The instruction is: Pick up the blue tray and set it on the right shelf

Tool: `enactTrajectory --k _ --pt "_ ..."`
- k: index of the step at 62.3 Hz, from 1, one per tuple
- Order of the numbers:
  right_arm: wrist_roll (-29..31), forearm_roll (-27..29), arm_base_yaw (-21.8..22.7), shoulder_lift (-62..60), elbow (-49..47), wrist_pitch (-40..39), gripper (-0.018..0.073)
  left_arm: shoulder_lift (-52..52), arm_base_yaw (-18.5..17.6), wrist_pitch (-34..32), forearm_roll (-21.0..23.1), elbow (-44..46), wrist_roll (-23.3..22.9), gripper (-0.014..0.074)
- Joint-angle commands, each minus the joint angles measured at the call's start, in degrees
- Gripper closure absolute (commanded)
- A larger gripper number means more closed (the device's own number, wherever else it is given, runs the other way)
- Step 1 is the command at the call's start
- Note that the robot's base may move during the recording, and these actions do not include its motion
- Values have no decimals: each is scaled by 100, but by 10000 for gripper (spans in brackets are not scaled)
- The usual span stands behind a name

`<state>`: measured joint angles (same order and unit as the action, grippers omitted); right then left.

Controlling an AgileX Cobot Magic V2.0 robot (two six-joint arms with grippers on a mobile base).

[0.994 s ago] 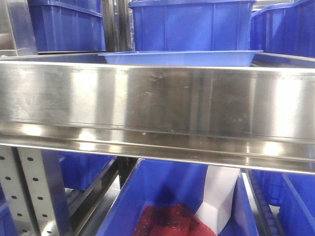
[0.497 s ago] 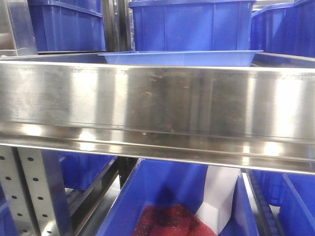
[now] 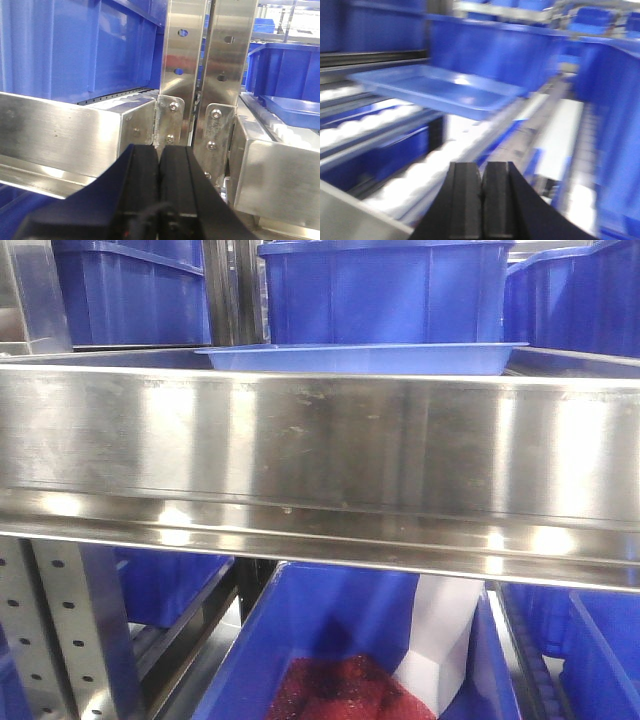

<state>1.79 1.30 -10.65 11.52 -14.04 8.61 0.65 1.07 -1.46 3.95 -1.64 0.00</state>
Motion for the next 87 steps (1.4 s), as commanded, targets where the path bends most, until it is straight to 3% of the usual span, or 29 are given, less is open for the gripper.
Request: enactTrajectory --k 1,11,24,87 --pt "145 117 408 -203 181 -1045 502 87 12 -509 38 -180 32 645" --pt "145 117 799 -891 772 -1197 502 87 12 -509 38 -180 32 645" --pt "140 117 857 -1329 1456 -1425 502 87 12 -509 38 -180 32 645" --pt "140 117 857 -1329 1439 -1281 502 87 12 -509 38 -180 32 645"
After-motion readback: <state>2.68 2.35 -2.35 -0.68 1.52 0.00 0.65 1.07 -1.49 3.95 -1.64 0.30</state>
